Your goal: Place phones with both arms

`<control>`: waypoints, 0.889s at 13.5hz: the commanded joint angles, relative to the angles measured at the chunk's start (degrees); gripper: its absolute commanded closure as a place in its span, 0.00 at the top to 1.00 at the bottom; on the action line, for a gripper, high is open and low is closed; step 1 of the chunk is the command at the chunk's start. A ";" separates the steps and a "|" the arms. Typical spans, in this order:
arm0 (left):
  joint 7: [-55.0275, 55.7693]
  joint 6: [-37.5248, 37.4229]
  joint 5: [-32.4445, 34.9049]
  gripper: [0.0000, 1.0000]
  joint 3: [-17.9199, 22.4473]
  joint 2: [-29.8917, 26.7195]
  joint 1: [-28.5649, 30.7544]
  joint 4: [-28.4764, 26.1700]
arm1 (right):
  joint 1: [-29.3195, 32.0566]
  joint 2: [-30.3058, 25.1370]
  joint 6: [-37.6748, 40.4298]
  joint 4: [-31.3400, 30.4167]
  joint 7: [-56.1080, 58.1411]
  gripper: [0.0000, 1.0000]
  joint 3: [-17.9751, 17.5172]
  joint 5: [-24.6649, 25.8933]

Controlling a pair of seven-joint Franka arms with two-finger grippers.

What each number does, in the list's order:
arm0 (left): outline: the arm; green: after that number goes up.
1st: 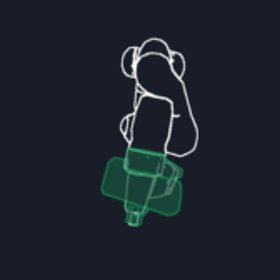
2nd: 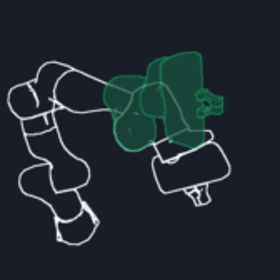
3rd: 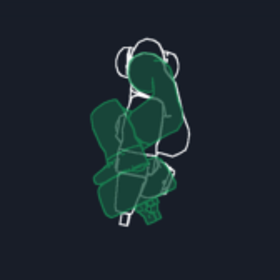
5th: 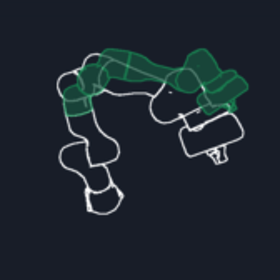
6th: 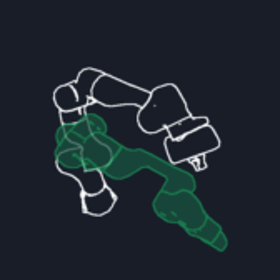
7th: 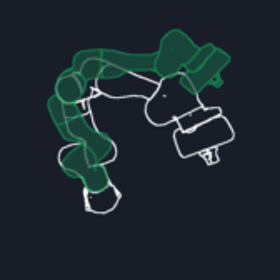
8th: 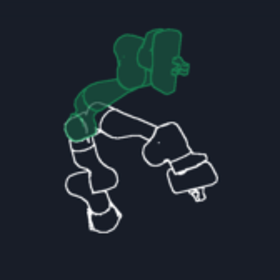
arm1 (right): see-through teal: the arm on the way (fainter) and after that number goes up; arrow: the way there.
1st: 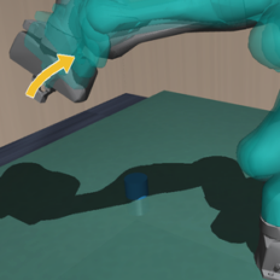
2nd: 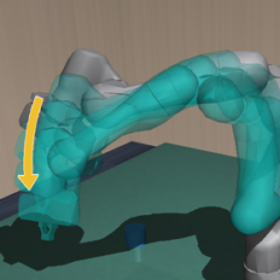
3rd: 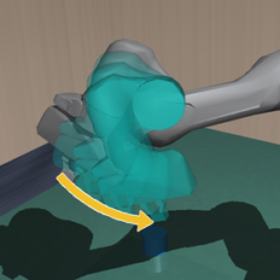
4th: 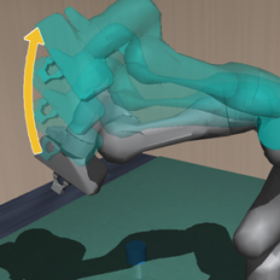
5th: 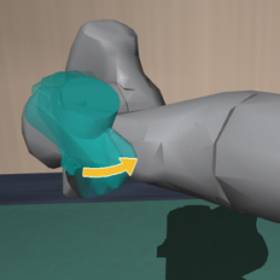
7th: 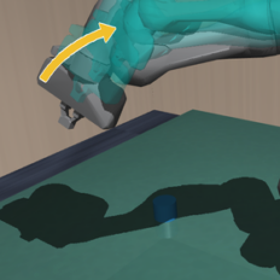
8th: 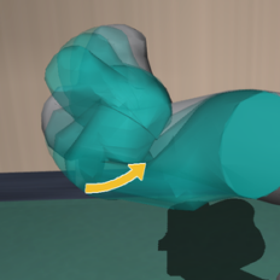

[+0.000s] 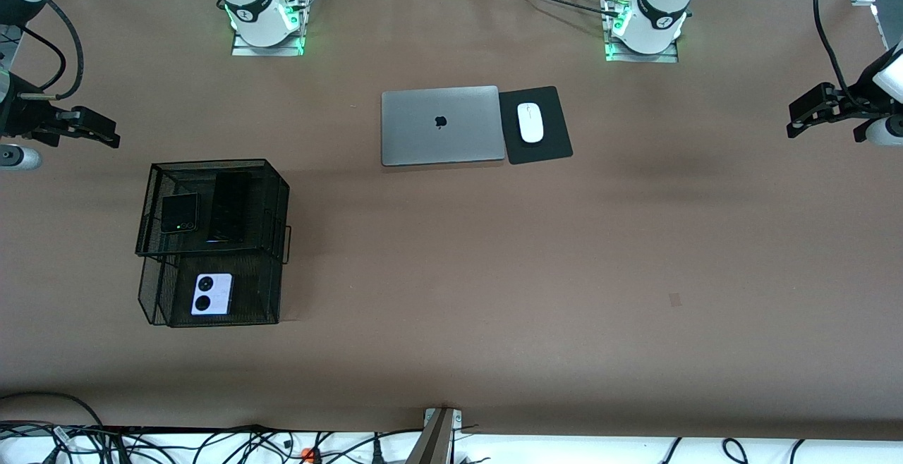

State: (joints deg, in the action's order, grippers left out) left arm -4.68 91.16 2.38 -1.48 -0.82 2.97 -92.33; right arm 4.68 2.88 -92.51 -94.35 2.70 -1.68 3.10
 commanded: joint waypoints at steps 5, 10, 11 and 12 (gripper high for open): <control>-0.86 -1.08 -0.62 1.00 -0.11 0.64 0.19 1.54 | 1.38 -1.30 1.99 0.83 -1.03 1.00 -1.22 -2.48; -0.86 -1.52 -0.62 1.00 -0.02 0.64 0.28 1.54 | 1.29 -1.12 1.81 1.10 -1.12 1.00 -1.22 -2.48; -0.68 -1.52 -0.62 1.00 -0.02 0.64 0.28 1.54 | 1.29 -1.12 1.90 1.10 -1.21 1.00 -1.22 -2.48; -0.68 -1.52 -0.62 1.00 -0.02 0.64 0.28 1.54 | 1.38 -1.12 1.81 1.10 -1.12 1.00 -1.22 -2.48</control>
State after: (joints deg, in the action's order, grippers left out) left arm -4.68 90.95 2.38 -1.48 -0.82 2.97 -92.33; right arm 4.76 2.32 -91.61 -93.64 2.20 -1.82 1.74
